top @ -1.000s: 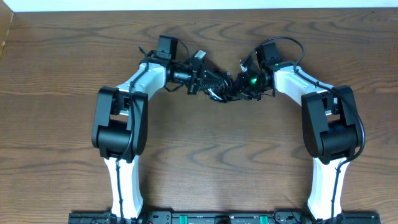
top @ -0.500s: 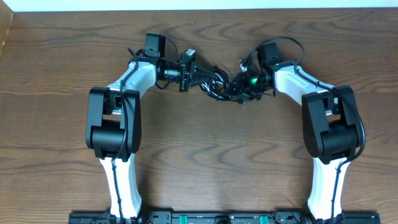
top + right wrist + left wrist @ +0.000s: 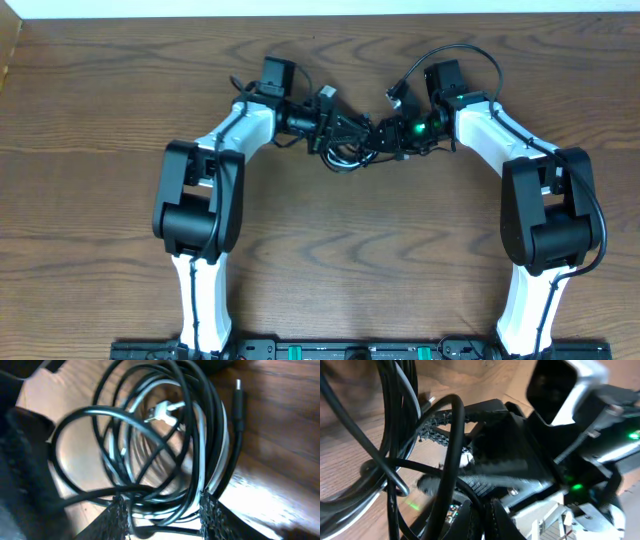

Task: Untangle cables

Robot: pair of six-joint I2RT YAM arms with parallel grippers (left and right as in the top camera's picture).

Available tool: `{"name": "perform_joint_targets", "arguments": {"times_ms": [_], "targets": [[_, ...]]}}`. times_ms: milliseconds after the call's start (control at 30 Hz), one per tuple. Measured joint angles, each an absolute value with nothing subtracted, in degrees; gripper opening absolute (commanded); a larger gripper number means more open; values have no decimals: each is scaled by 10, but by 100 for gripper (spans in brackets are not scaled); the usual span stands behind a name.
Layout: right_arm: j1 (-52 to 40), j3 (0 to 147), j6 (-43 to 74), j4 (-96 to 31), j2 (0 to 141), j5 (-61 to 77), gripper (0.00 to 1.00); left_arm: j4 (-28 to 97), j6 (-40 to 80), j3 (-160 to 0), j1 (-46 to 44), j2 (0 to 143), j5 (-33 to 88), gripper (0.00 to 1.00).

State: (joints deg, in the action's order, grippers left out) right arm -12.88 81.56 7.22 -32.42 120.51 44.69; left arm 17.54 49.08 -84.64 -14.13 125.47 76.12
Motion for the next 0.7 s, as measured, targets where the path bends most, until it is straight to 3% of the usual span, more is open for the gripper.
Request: {"name": "perform_joint_targets", "arguments": {"times_ms": [533,700], "targets": [[-161,816,36,-321,1205,397,37,176,504,-846,-139,1255,748,7],[-158,816,31,-318,1203,400,42,176,509,-846,-131,1255,753,7]]}}
